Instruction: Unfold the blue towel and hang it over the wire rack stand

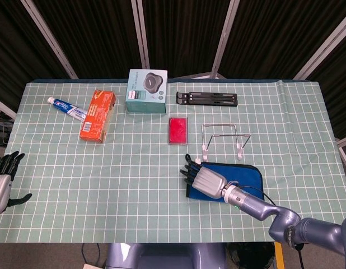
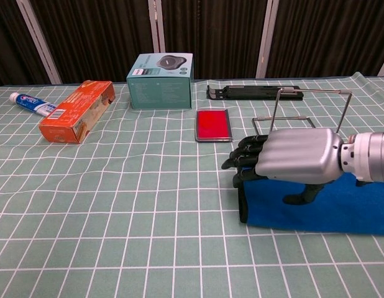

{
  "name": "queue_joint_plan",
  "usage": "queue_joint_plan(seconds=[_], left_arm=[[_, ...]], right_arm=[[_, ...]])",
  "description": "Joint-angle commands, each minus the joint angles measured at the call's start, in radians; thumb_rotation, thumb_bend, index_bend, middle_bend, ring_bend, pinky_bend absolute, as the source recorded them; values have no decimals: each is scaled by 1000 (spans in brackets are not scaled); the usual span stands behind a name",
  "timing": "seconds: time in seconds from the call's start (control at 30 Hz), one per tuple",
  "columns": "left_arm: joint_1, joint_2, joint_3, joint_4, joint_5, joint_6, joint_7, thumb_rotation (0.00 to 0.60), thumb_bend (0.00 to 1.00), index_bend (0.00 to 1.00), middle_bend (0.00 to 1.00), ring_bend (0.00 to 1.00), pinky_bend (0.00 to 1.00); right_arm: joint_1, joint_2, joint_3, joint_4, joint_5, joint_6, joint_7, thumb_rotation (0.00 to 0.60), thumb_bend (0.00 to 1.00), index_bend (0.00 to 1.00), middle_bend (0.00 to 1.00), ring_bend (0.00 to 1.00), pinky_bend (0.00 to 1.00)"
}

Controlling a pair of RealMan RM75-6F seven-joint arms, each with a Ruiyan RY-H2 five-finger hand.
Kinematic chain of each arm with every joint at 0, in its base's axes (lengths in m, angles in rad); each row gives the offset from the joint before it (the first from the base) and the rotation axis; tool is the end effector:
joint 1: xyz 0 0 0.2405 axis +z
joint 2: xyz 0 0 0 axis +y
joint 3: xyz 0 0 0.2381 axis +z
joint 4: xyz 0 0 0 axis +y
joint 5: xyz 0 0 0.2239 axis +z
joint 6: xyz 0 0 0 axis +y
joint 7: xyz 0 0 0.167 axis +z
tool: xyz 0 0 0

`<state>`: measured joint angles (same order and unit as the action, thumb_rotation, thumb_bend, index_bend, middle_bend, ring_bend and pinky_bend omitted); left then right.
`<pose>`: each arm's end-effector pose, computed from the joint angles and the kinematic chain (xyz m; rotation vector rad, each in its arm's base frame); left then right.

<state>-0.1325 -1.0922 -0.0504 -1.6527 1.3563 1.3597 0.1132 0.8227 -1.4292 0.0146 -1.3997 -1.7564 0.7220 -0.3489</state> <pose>-0.3138 0.2158 0.1322 -1.3959 -0.9561 -0.7272 -0.1369 -0.3144 -0.0629 2.5066 -0.1215 0.6227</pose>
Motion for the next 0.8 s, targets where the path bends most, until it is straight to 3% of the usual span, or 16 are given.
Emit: queue_joint_plan(seconds=[0.03,0.6,0.8], left_arm=[[-1,-2,0,0,-1,-1,3,600,0,0,0,0,0],[-6,-6,-1,9,-14,-13,5,600,0,0,0,0,0],[-6,-5,-2,9,-15,-14,0,600,0,0,0,0,0]], right_arm=[[4,-6,-7,6,5,-3,-6,600,244,192,0,0,0],[27,-80,-39,69,39,-1,-29,600,220,198,0,0,0],[25,-77,-54,77,38,18,-16,600,231,258,0,0,0]])
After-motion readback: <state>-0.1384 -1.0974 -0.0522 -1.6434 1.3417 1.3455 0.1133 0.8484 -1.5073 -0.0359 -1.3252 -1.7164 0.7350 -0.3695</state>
